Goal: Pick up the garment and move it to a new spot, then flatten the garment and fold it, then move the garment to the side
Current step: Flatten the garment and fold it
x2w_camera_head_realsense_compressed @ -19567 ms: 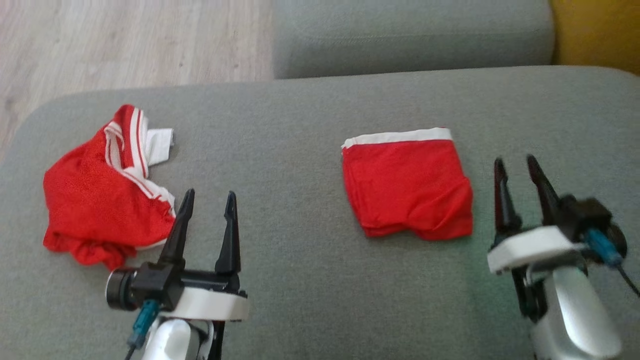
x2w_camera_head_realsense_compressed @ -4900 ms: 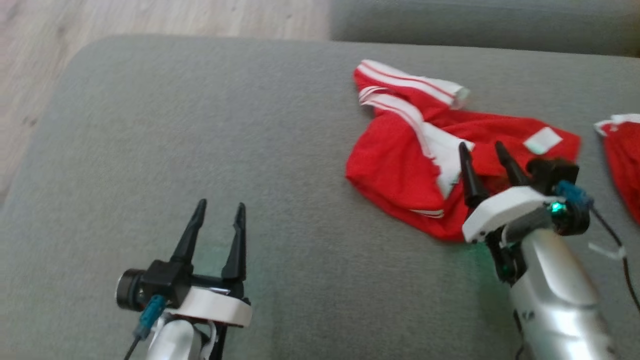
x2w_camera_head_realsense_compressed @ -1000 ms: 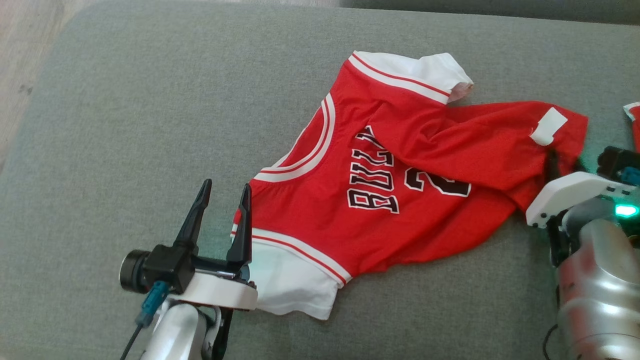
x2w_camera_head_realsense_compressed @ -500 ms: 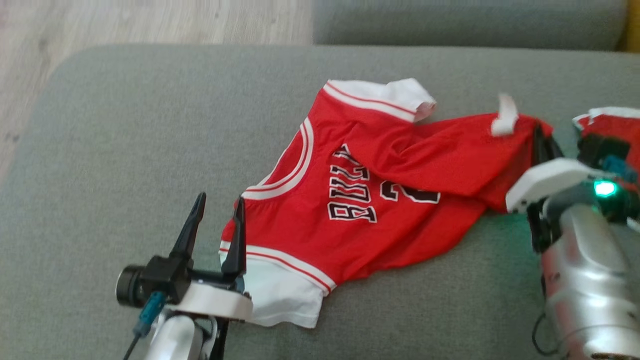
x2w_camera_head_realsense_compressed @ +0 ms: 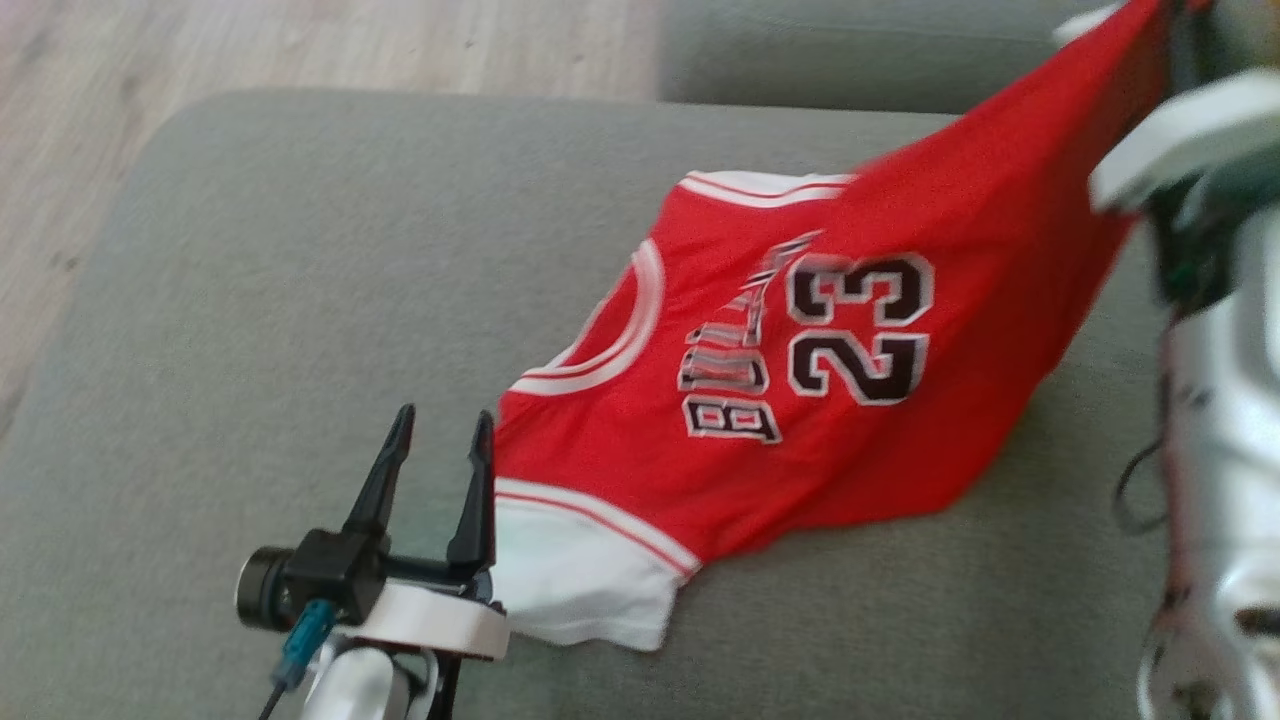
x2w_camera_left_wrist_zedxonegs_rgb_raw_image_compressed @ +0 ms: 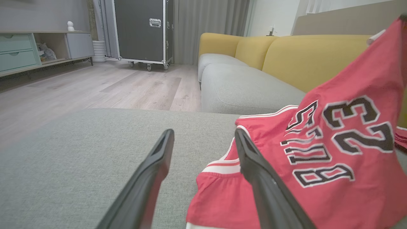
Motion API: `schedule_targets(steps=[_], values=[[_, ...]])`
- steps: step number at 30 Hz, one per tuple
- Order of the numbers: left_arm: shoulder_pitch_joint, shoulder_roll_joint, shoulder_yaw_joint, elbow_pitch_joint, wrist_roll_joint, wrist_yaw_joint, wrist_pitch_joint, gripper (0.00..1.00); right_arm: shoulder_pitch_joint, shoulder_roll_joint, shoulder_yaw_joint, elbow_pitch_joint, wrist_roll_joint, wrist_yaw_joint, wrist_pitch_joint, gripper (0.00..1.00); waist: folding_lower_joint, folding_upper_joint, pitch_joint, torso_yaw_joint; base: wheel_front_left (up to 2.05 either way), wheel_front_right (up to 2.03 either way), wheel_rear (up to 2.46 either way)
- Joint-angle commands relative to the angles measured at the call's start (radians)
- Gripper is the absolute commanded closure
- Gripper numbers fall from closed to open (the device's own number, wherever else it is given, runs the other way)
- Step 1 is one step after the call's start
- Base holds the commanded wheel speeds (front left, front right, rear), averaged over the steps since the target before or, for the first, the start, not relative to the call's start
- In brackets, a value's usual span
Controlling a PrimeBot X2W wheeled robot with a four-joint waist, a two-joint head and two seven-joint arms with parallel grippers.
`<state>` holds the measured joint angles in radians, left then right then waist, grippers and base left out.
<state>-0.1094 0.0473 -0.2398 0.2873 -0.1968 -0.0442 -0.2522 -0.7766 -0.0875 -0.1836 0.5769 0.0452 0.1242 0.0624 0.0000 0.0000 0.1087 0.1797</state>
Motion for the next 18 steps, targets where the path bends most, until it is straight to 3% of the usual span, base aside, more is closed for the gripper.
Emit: schedule_targets(steps=[1,7,13,14,15,18], values=[[-0.054,0.003,0.019,-0.033,-0.007,-0.001,-0.01,0.0,-0.096,-0.01,0.004,-0.048,-0.037,0.007,0.016,1.0,0.0,0.0,0.033,0.044,0.0,0.0,0.0],[-0.075,0.003,-0.018,-0.028,-0.027,0.005,-0.01,0.0,-0.221,-0.046,-0.075,0.023,-0.197,0.007,0.043,1.0,0.0,0.0,0.061,0.136,0.0,0.0,0.0],[-0.088,0.003,-0.042,-0.028,-0.042,0.01,-0.01,0.0,-0.314,-0.076,-0.094,0.217,-0.333,0.007,0.028,1.0,0.0,0.0,0.095,0.21,0.0,0.0,0.0],[-0.091,0.003,-0.047,-0.029,-0.046,0.01,-0.01,0.0,-0.324,-0.077,-0.089,0.257,-0.342,0.007,0.019,0.19,0.0,0.0,0.101,0.219,0.0,0.0,0.0],[-0.094,0.003,-0.052,-0.029,-0.049,0.012,-0.01,0.0,-0.332,-0.079,-0.081,0.302,-0.346,0.007,0.013,0.0,0.0,0.0,0.106,0.226,0.0,0.0,0.0],[-0.1,0.003,-0.064,-0.032,-0.057,0.018,-0.01,0.0,-0.342,-0.093,-0.046,0.439,-0.348,0.007,0.014,0.0,0.0,0.0,0.114,0.236,0.0,0.0,0.0]])
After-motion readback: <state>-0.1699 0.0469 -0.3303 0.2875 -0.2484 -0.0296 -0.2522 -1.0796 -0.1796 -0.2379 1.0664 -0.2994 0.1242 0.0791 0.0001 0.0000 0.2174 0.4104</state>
